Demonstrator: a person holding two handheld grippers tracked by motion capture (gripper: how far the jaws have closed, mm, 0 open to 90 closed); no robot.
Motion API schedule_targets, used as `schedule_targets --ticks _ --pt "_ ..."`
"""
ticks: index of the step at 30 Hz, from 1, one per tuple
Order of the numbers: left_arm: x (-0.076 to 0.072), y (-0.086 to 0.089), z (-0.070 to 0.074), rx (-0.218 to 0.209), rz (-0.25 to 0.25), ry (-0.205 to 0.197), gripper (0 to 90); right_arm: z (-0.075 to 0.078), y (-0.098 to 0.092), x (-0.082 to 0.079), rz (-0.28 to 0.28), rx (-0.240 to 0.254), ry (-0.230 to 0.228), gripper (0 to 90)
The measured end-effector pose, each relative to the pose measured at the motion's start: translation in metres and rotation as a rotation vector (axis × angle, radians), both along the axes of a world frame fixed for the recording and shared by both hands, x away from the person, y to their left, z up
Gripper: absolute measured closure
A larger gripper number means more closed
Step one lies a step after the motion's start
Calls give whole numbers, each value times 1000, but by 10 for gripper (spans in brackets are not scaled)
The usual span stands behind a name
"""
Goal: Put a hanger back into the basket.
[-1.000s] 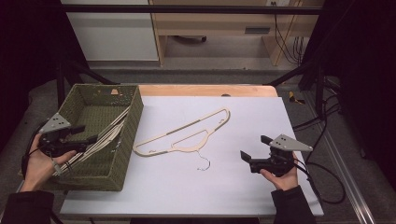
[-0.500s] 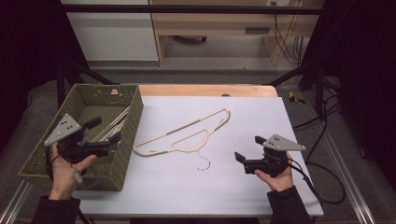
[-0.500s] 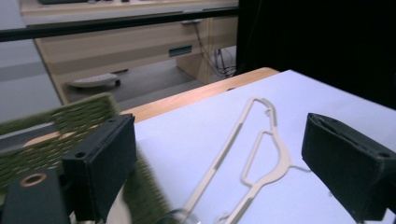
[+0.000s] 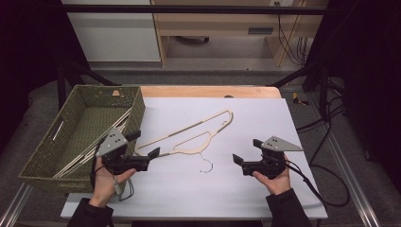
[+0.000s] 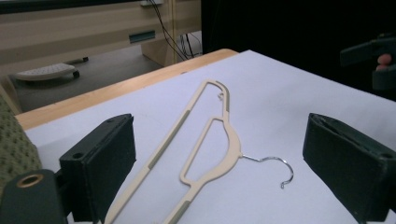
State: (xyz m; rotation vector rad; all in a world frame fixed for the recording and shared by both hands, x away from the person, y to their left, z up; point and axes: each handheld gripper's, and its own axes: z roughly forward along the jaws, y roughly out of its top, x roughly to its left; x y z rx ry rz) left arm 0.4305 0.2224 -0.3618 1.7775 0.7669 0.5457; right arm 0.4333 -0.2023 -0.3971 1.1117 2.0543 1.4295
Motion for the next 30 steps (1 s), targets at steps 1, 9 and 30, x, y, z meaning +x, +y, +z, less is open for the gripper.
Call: schedule_targets --ticks 1,9,30 --pt "0 -3 -3 9 -7 4 95 0 0 0 0 0 0 56" --pt "3 -23 -21 47 -36 32 95 -2 6 2 -11 11 12 69" --pt "14 -38 -50 89 -78 99 101 -17 66 26 11 -94 103 145"
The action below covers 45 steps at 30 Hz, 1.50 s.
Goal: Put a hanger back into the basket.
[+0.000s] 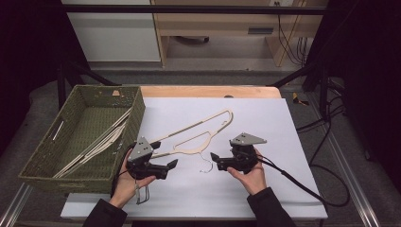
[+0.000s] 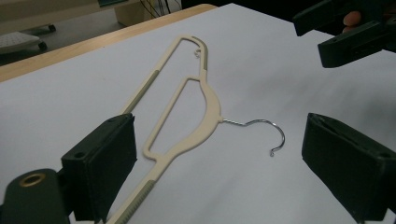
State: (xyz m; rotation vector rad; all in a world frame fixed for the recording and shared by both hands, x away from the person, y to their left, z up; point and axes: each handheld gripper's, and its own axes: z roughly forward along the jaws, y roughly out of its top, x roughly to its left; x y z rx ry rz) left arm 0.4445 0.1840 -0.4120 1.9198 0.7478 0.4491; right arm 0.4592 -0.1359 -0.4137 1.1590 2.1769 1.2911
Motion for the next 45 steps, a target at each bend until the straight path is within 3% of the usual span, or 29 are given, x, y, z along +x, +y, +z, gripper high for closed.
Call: schedule_targets --ticks 5,9,11,16,21,24,25,33,35,45 --pt "2 4 1 -6 6 6 98 -8 24 14 6 -29 35 216" --pt "3 5 0 -4 8 7 97 -15 35 21 21 -58 35 265" --pt "3 6 0 3 9 1 95 -21 41 27 1 -65 72 308" --pt "3 8 0 -1 16 2 95 -31 49 34 -7 -92 97 361" --pt "4 8 -1 3 20 3 95 -48 55 41 -8 -167 121 445" --pt "4 8 -1 7 22 6 96 -55 56 43 -11 -186 129 491" --pt "4 8 -2 8 23 7 96 -57 59 43 -19 -185 150 524" --pt "5 8 -2 11 25 8 96 -62 66 44 -9 -191 170 612" --pt "5 8 -2 8 27 8 97 -64 67 43 -6 -227 140 644" --pt "5 6 -3 17 28 11 99 -63 68 40 -42 -219 155 773"
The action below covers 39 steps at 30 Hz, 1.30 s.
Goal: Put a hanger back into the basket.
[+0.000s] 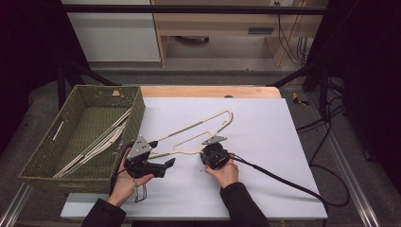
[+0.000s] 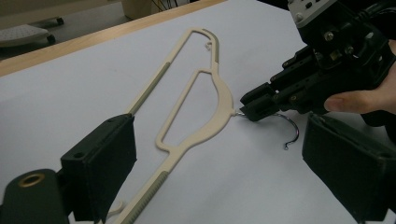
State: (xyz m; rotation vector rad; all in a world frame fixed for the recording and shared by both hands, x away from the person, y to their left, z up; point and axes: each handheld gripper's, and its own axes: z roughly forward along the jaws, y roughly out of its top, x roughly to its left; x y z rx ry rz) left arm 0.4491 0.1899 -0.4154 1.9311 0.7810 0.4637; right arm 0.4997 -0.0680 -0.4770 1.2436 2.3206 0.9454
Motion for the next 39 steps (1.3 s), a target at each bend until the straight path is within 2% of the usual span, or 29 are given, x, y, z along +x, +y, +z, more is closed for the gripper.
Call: schedule_targets --ticks 3,4,13,21,26,29,34,35,36,39 --pt "0 0 0 0 2 -1 100 0 0 1 -14 2 8 829" --pt "0 0 0 2 3 -1 100 1 -1 1 -18 7 18 882" --pt "1 -2 -2 19 -1 3 102 3 -3 5 -20 38 53 891" --pt "4 -7 -5 42 -3 16 106 12 -7 7 -5 65 46 892" --pt "10 -14 -8 77 -7 30 112 22 -9 7 -7 93 39 893" --pt "17 -21 -10 99 -16 44 121 25 -11 6 3 84 35 893" --pt "26 -35 -14 153 -30 55 138 30 -12 5 5 92 30 893" --pt "31 -41 -16 177 -40 64 138 30 -13 5 11 87 26 893" --pt "31 -41 -16 177 -40 64 142 30 -13 5 11 87 26 893" --pt "37 -51 -20 214 -48 71 156 33 -14 4 11 89 24 893"
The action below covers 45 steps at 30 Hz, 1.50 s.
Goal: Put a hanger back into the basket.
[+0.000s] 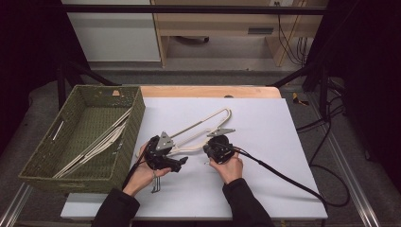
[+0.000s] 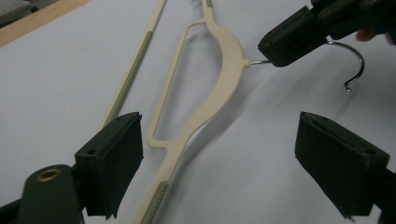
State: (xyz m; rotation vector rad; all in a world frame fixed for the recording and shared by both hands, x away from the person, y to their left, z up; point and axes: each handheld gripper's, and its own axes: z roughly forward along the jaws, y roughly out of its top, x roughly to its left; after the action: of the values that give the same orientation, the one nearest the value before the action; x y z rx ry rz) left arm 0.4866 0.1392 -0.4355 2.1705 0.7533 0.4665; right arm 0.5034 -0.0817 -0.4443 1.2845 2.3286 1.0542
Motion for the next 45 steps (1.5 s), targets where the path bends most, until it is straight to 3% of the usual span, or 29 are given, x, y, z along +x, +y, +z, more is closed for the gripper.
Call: schedule_targets --ticks 4,7,12,17,26,32,39,40,45 --pt "7 -10 -4 43 -7 -5 185 2 0 -1 -1 2 2 893" --pt "10 -14 -5 49 -8 -14 216 4 -2 -2 6 0 -1 893" --pt "14 -23 -9 109 -18 -17 273 7 -2 -2 3 3 -1 893" --pt "21 -30 -13 126 -24 -21 359 9 -3 -3 0 5 2 893" --pt "24 -43 -21 217 -58 -41 487 13 -4 -5 6 12 -1 893" --pt "26 -42 -22 224 -61 -44 643 17 -4 -7 5 21 3 893" --pt "24 -43 -22 242 -83 -64 673 18 -5 -8 16 19 8 891" --pt "23 -42 -20 263 -99 -63 673 18 -5 -8 16 19 8 891" --pt "22 -41 -18 246 -111 -77 699 26 -8 -11 23 51 -19 834"
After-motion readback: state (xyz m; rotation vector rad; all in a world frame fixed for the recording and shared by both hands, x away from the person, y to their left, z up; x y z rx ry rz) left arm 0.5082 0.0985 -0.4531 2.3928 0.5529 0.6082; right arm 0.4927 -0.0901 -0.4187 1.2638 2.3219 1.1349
